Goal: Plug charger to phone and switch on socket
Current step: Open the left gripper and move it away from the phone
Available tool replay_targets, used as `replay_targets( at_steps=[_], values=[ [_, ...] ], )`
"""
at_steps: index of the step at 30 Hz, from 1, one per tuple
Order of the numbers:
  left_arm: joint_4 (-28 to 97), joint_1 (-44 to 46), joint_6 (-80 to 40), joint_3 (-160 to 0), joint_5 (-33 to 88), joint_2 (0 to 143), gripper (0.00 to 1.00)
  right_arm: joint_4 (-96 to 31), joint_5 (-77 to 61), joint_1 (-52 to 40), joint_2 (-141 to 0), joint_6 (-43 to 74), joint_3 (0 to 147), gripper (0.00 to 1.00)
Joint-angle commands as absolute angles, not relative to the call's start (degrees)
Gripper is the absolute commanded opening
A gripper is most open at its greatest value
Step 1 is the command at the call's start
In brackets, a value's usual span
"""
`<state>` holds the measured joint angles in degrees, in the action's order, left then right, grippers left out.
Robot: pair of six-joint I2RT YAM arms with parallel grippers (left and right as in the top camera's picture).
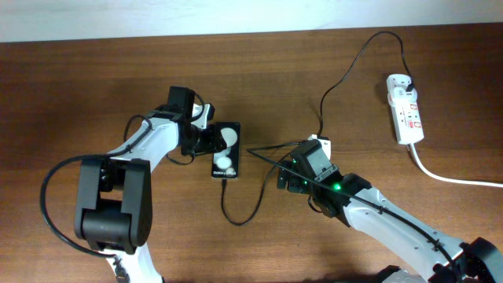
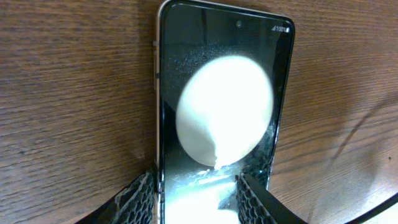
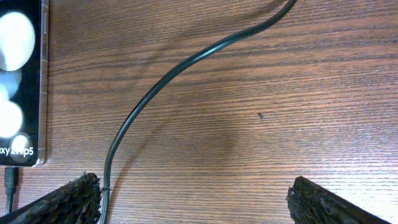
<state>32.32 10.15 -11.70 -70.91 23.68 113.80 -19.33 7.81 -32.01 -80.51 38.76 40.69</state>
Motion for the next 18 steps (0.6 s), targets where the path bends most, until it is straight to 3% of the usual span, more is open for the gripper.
replay_targets(
  at_steps=[1,2,3,10,11,12,18],
  values=[
    [32.4,9.7,-11.3,-70.5,24.2,114.2,0.57,-19.3,7.7,-31.8,-80.0,38.3,40.6,0.99],
    [32.4,9.4,-11.4,-70.5,24.2,114.2,0.65,-19.3,7.7,-31.8,-80.0,38.3,40.6,0.99],
    [32.4,9.1,-12.0,-70.5,24.2,114.2,0.66,-19.3,7.7,-31.8,-80.0,38.3,40.6,0.99],
    [34.2,-0.2,-13.8,-70.5,26.2,113.1,0.68,-19.7,7.7,-31.8,-80.0,38.3,40.6,0.99],
    [35.1,-3.5,-15.2,-70.5,26.2,113.1,0.88,-19.7,7.7,-31.8,-80.0,38.3,40.6,0.99],
    [35.3,-4.9,-15.5,-70.5,26.2,113.1,0.99,-19.7,7.7,-31.8,-80.0,38.3,40.6,0.99],
    [35.2,-7.8,-15.4,-70.5,25.7,113.1,0.99,-19.7,7.7,-31.8,-80.0,38.3,40.6,0.99]
  ],
)
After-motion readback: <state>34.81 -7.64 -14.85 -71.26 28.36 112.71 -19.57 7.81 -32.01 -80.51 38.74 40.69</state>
